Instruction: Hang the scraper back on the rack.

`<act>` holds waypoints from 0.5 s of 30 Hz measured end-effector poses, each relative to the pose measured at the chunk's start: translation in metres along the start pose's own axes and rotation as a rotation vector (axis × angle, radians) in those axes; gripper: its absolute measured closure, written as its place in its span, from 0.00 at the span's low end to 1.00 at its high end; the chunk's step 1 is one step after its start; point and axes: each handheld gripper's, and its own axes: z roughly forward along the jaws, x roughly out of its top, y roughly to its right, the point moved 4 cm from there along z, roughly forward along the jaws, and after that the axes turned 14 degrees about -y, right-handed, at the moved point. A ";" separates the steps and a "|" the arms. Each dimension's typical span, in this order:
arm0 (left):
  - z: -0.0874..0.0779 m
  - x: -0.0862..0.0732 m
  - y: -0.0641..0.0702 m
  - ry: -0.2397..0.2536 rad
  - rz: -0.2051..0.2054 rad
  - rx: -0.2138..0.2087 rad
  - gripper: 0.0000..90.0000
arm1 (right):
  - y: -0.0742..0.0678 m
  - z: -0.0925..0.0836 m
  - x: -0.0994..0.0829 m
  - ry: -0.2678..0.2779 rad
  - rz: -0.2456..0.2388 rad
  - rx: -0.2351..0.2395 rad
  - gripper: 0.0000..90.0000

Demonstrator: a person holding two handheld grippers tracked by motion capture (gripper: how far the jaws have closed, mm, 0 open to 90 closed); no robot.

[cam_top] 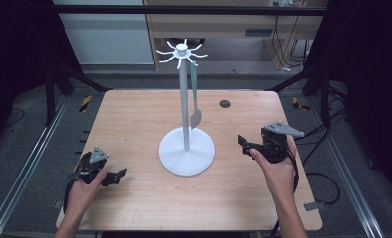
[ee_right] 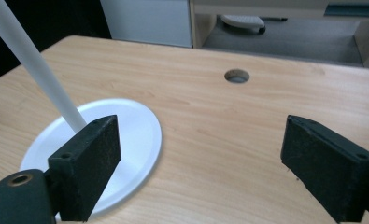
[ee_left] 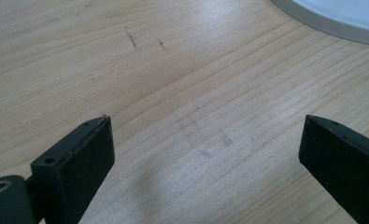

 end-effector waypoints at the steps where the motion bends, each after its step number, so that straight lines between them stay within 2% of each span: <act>1: 0.000 0.000 0.000 -0.001 0.001 0.000 0.04 | 0.001 0.002 -0.003 -0.007 0.002 -0.001 0.12; 8: -0.001 0.000 -0.001 0.002 -0.004 0.002 0.04 | 0.004 0.014 -0.025 -0.064 0.005 -0.008 0.11; 9: -0.002 0.000 -0.003 0.002 -0.008 0.002 0.04 | 0.004 0.017 -0.031 -0.083 -0.005 -0.019 0.10; 13: -0.002 -0.001 -0.004 0.002 -0.012 0.010 0.04 | 0.007 0.021 -0.039 -0.104 -0.018 -0.043 0.11; 15: -0.002 -0.001 -0.004 0.006 -0.014 0.015 0.04 | 0.010 0.023 -0.045 -0.119 -0.002 -0.046 0.11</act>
